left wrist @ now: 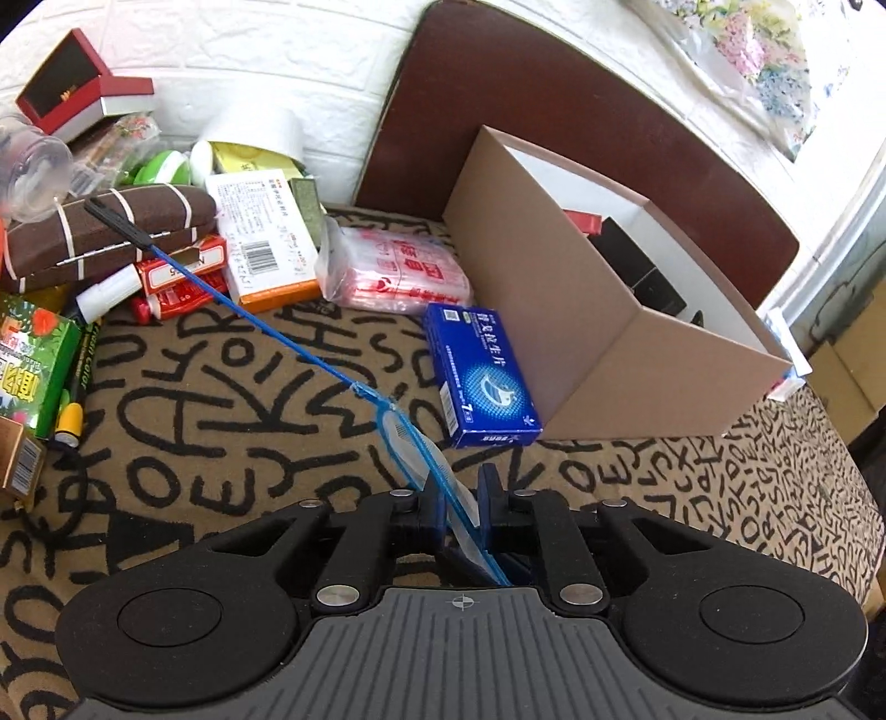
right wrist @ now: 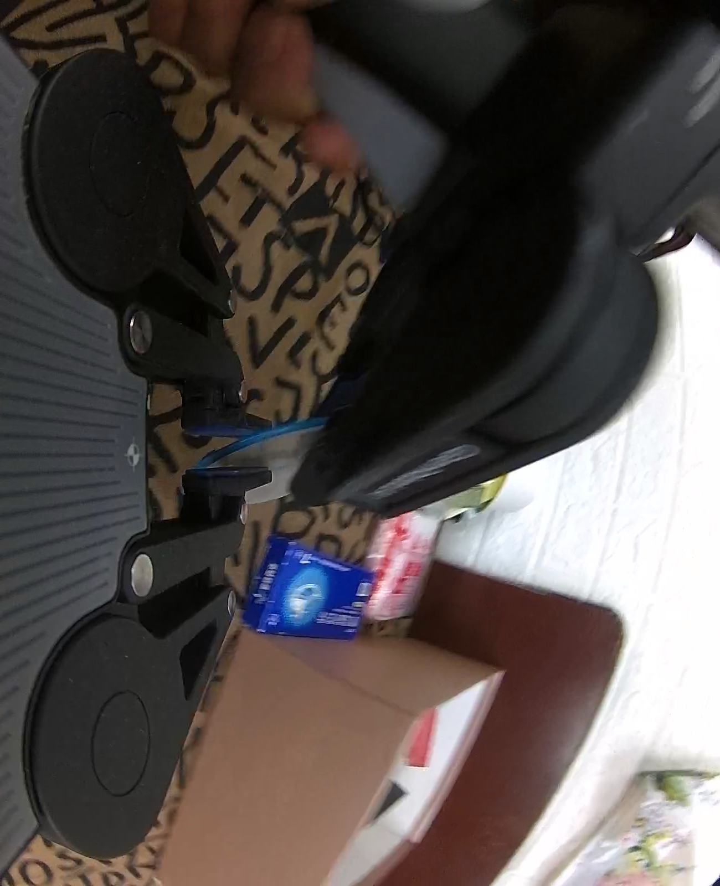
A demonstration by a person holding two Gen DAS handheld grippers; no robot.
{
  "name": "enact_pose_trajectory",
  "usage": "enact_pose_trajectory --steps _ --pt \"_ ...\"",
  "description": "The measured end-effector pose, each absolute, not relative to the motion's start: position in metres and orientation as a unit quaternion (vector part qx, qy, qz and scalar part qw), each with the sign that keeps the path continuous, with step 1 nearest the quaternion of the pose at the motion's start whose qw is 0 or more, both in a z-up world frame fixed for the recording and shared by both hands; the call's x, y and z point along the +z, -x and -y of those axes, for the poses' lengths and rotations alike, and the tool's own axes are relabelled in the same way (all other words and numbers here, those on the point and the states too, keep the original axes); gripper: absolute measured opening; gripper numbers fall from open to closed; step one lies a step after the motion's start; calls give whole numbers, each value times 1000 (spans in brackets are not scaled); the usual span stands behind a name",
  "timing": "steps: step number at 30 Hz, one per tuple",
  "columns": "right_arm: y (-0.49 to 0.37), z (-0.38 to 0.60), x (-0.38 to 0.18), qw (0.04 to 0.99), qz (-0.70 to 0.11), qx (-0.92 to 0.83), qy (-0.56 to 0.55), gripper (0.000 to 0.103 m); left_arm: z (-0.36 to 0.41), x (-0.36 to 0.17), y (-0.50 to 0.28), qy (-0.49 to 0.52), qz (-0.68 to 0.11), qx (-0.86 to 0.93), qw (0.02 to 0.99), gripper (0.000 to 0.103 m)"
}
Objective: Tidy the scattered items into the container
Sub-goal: 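Lift the mesh bag with the left gripper toward the cardboard box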
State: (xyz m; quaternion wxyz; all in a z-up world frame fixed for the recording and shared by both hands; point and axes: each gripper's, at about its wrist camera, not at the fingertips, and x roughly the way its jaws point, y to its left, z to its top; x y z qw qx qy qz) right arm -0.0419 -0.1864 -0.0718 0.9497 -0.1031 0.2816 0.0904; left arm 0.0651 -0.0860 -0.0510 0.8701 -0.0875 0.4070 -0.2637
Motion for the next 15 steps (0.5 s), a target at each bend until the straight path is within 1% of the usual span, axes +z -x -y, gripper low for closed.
enact_pose_trajectory --steps 3,6,10,15 --pt "39 188 -74 949 -284 94 96 13 85 -48 -67 92 -407 -260 871 10" --pt "43 187 -67 952 -273 106 92 9 87 -35 -66 86 -393 -265 877 10" --pt "48 190 -49 960 -247 110 77 6 99 -10 -64 65 -364 -278 887 10" --pt "52 202 -23 971 -211 100 51 6 123 23 -65 52 -340 -304 888 10"
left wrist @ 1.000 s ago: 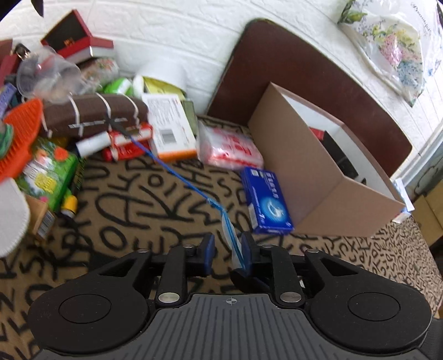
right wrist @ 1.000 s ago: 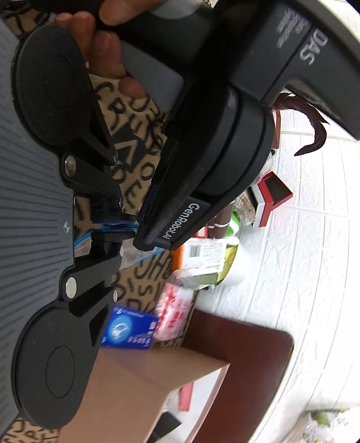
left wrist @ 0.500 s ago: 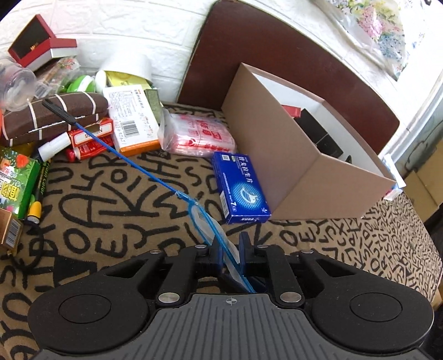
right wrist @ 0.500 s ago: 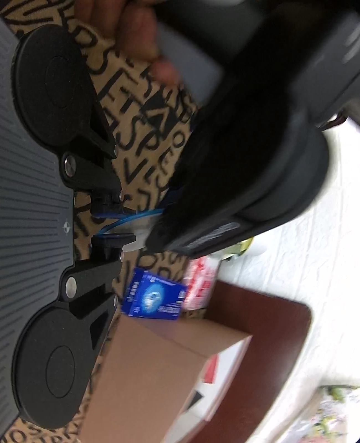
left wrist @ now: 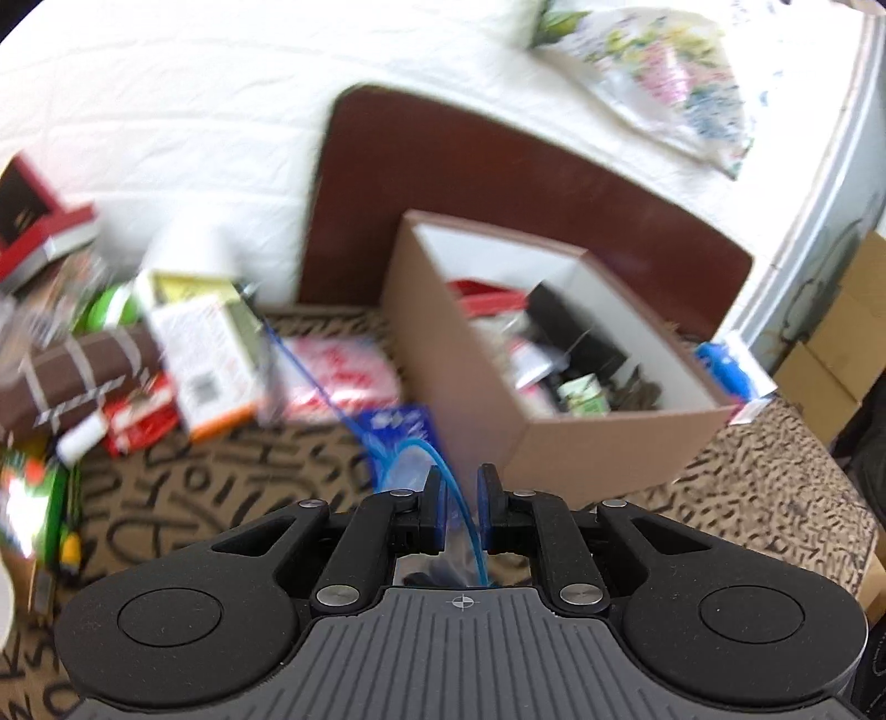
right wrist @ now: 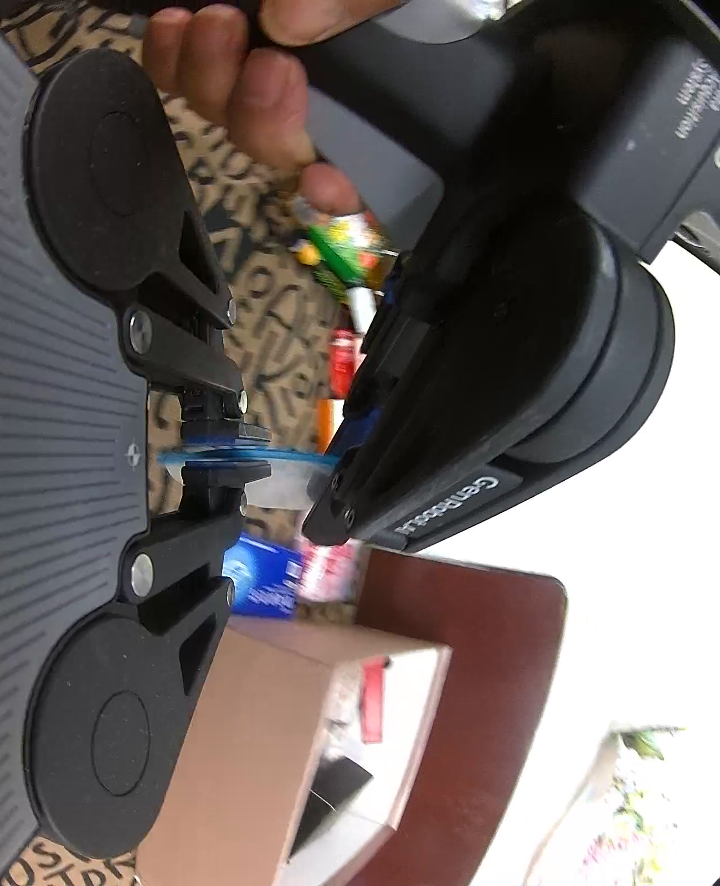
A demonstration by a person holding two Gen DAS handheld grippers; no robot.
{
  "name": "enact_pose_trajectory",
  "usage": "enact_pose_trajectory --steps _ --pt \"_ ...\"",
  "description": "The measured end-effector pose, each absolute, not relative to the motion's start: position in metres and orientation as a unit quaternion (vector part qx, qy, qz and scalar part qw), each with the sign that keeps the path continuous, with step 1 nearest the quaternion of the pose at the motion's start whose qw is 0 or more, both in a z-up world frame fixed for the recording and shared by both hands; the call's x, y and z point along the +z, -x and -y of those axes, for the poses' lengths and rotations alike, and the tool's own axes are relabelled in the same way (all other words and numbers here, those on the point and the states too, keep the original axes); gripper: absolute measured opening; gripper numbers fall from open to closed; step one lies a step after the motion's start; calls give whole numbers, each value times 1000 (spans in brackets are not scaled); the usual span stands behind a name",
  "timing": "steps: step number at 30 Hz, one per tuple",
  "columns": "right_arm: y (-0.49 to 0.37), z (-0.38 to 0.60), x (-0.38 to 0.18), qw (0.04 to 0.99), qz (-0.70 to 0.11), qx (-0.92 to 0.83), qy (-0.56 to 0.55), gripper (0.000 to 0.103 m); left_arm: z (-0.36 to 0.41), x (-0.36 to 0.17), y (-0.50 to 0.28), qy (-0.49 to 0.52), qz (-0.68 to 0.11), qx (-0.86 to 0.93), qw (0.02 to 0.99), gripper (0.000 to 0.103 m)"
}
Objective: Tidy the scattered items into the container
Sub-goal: 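Lift the mesh bag with the left gripper toward the cardboard box, then lower the mesh bag into the cardboard box and open the left gripper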
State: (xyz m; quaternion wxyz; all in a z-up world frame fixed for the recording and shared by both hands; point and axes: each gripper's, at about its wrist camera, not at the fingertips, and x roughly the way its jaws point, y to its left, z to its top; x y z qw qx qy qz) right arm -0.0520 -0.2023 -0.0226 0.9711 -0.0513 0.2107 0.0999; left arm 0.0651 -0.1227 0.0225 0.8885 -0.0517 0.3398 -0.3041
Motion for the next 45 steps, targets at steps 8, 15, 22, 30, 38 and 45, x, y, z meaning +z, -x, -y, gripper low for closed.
enact_pose_trajectory --steps 8,15,22,30,38,45 --pt "51 234 14 985 -161 67 12 6 159 66 -69 41 -312 -345 884 10" --pt "56 259 41 989 -135 62 -5 6 174 84 -76 47 -308 -365 877 34" --pt "54 257 35 988 -143 60 6 6 184 68 -82 34 -337 -357 871 61" --pt "46 267 31 985 -161 69 6 5 177 47 -95 47 -392 -351 849 19" --pt "51 261 41 987 -137 78 26 5 175 85 -76 30 -342 -339 876 9" --pt "55 259 77 990 -95 80 69 5 182 132 -69 18 -294 -350 889 9"
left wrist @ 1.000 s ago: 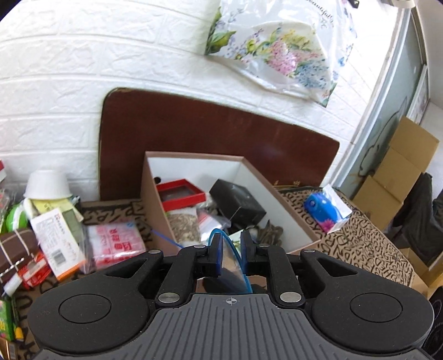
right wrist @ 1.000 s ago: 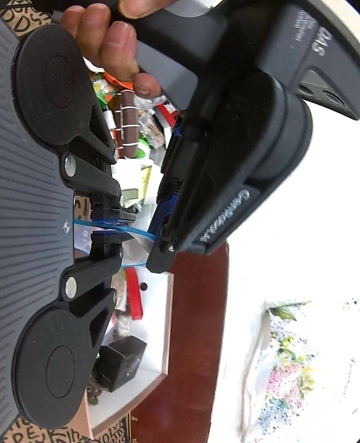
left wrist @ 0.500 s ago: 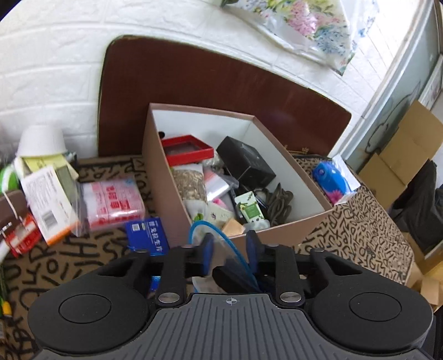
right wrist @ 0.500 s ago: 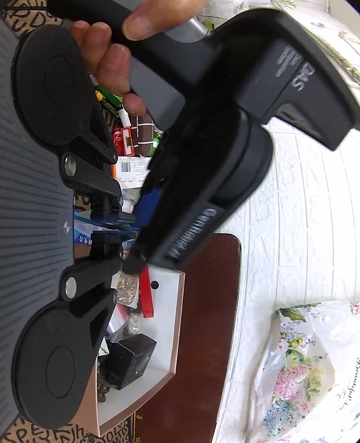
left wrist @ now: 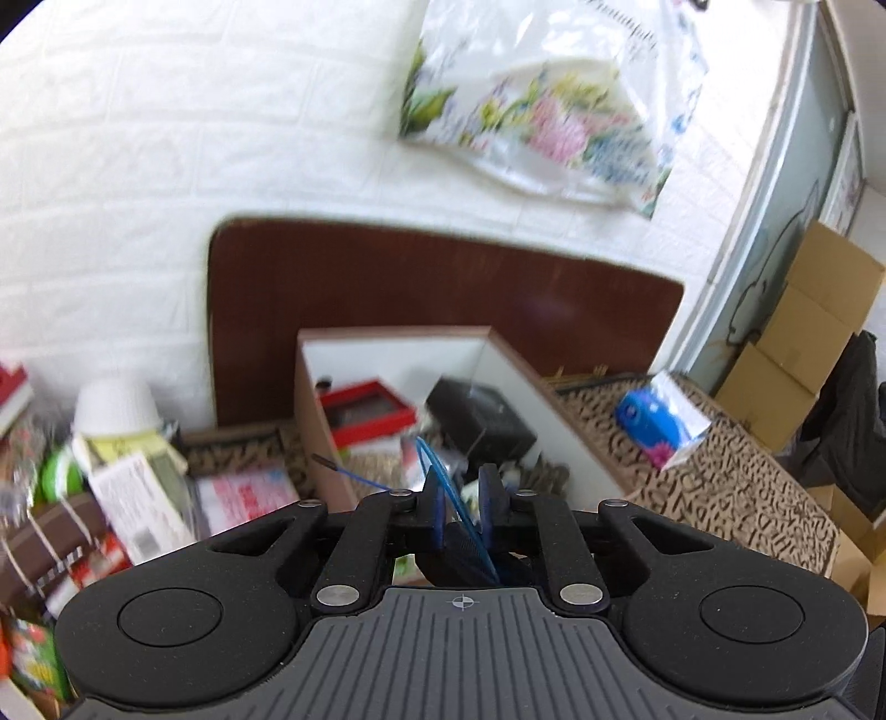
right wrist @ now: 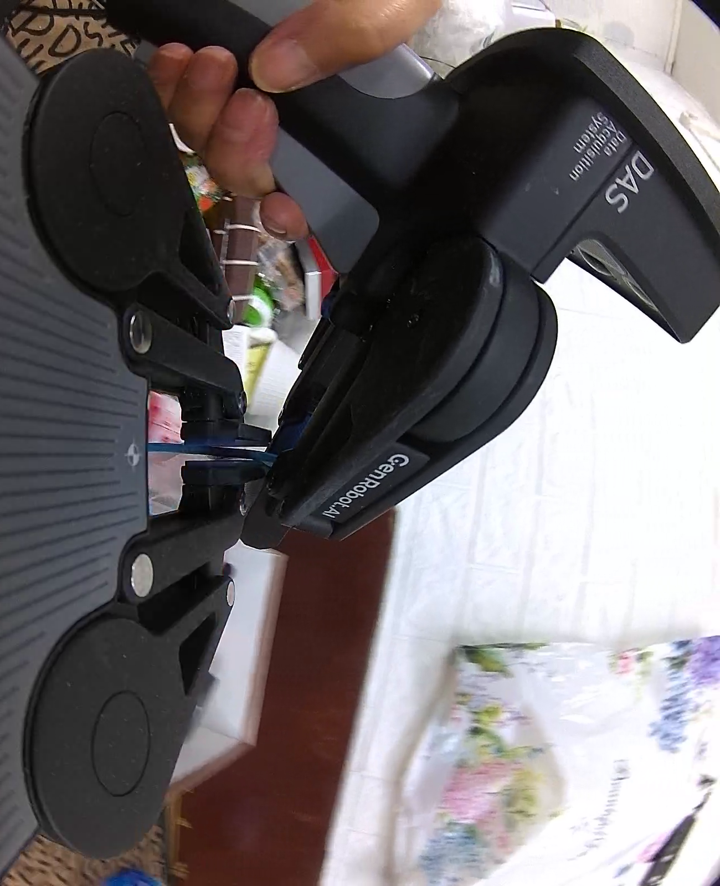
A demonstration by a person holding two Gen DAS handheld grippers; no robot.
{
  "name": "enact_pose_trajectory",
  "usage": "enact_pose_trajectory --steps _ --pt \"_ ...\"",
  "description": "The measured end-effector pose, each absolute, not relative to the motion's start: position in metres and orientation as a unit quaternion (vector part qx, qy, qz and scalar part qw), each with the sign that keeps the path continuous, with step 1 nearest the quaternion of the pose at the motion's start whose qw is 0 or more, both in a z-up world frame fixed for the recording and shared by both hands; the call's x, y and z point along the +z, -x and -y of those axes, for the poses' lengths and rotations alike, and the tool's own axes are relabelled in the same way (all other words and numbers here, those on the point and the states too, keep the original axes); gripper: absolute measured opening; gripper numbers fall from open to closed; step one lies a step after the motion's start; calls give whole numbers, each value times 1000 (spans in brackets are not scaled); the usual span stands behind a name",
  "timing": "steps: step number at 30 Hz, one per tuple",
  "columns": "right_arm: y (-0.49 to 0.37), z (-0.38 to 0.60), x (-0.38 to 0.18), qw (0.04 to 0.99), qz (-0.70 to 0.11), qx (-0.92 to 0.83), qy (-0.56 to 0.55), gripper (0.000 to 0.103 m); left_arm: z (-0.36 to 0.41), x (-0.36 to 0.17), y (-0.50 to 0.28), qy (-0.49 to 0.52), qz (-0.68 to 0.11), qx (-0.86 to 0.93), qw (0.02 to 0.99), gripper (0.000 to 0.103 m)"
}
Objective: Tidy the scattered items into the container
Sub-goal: 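Lower the mesh bag into the cardboard box and open the left gripper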
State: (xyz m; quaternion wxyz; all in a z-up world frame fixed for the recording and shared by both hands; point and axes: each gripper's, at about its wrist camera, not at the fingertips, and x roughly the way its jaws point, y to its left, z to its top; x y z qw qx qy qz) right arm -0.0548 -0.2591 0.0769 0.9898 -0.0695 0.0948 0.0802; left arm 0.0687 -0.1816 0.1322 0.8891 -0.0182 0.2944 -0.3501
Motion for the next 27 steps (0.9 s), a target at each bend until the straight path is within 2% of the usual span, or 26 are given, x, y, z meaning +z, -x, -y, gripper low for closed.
enact_pose_trajectory --steps 9,27 --pt "54 272 100 992 -54 34 109 6 217 155 -70 -19 -258 -377 889 9" --pt "-17 339 46 987 -106 -15 123 6 291 86 -158 -4 -320 -405 856 9"
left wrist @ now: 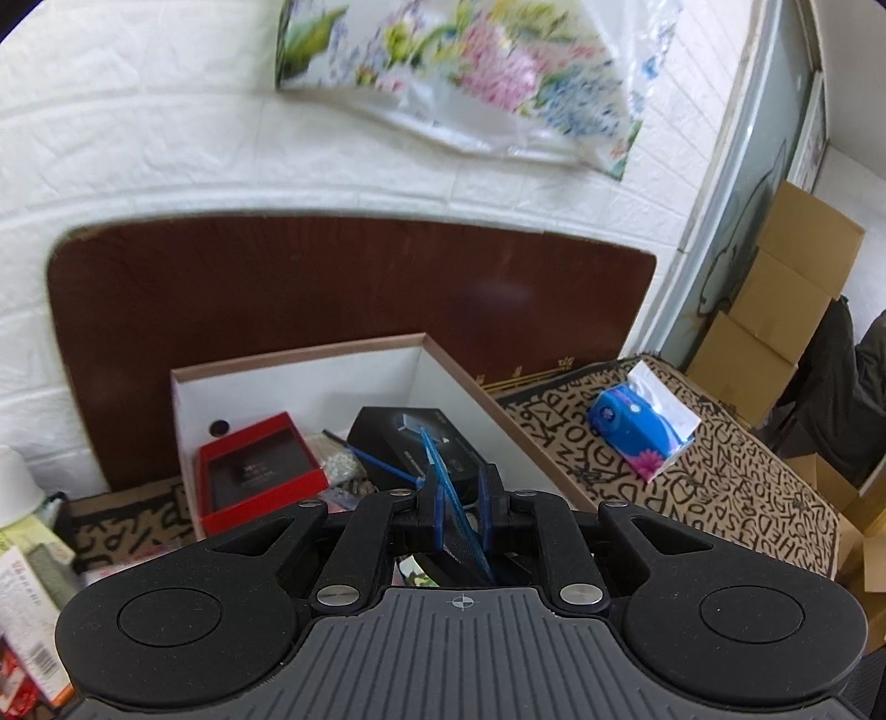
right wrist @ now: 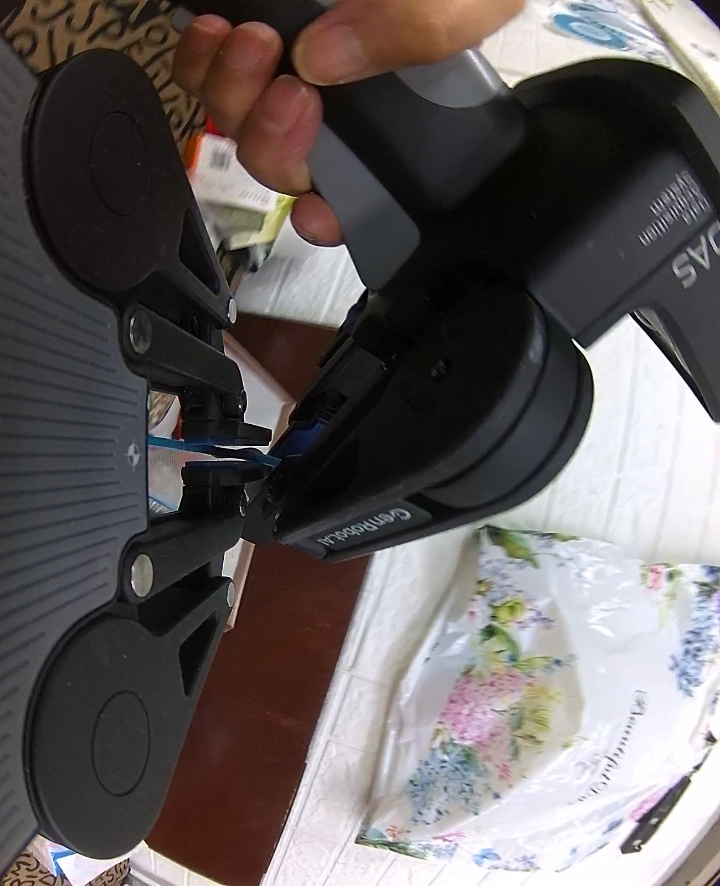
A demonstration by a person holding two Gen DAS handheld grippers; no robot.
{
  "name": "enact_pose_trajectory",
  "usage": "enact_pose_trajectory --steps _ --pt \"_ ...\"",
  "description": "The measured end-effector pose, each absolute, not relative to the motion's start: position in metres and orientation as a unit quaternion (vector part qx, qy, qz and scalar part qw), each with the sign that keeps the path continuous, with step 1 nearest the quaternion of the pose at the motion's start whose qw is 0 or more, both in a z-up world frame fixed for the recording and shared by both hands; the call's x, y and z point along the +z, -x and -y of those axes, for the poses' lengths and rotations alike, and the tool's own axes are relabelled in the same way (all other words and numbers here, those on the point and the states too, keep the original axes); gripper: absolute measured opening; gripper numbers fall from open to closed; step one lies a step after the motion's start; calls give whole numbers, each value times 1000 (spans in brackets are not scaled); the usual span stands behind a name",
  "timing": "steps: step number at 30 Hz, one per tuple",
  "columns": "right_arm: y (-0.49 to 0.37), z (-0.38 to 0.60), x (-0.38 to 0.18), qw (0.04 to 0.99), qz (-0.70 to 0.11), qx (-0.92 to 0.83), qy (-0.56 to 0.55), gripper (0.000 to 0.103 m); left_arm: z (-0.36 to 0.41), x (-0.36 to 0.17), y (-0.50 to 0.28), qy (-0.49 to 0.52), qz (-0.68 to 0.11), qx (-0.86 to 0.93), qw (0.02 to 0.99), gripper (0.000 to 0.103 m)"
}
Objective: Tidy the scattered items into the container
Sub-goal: 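Lower the mesh bag into the cardboard box and open the left gripper, then withdraw the left tool from the cardboard box toward the clutter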
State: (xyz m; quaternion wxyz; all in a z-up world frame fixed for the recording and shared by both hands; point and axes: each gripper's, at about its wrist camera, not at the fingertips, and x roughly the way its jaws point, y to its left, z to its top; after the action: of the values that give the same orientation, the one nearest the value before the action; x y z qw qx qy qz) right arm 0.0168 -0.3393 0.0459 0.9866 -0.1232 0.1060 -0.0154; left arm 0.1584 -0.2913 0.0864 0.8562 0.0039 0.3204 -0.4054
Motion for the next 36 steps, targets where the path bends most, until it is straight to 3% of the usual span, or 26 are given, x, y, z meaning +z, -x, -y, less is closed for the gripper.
enact_pose_trajectory --steps 2,3,5,7,8,10,12,14,16,18,29,36 --pt "-27 341 37 985 -113 -20 130 6 296 74 -172 2 -330 -402 854 10" --pt "-32 340 34 984 -119 -22 131 6 297 67 -178 7 -335 -400 853 18" --pt "-47 345 22 981 -140 -22 130 6 295 54 -189 25 -348 -385 854 62" --pt "-65 353 8 975 -184 -23 119 10 290 44 -197 43 -360 -369 856 93" --pt "-73 358 1 971 -211 -25 109 16 286 40 -199 49 -360 -361 859 95" --pt "-82 368 -11 964 -250 -34 81 67 279 38 -199 45 -354 -352 865 96" --pt "-81 377 -15 966 -249 -52 53 77 274 37 -200 39 -354 -345 869 98" --pt "-81 383 -14 966 -249 -52 44 79 269 36 -199 44 -360 -340 868 103" --pt "-78 387 -12 967 -246 -57 43 91 265 35 -196 53 -363 -340 866 103" --pt "-70 382 -12 967 -243 -64 44 95 261 34 -192 58 -366 -340 864 103" --pt "-53 365 6 970 -231 -67 45 95 223 34 -165 74 -372 -315 870 103" --pt "-33 337 17 970 -229 -56 57 102 193 33 -133 63 -368 -309 875 103"
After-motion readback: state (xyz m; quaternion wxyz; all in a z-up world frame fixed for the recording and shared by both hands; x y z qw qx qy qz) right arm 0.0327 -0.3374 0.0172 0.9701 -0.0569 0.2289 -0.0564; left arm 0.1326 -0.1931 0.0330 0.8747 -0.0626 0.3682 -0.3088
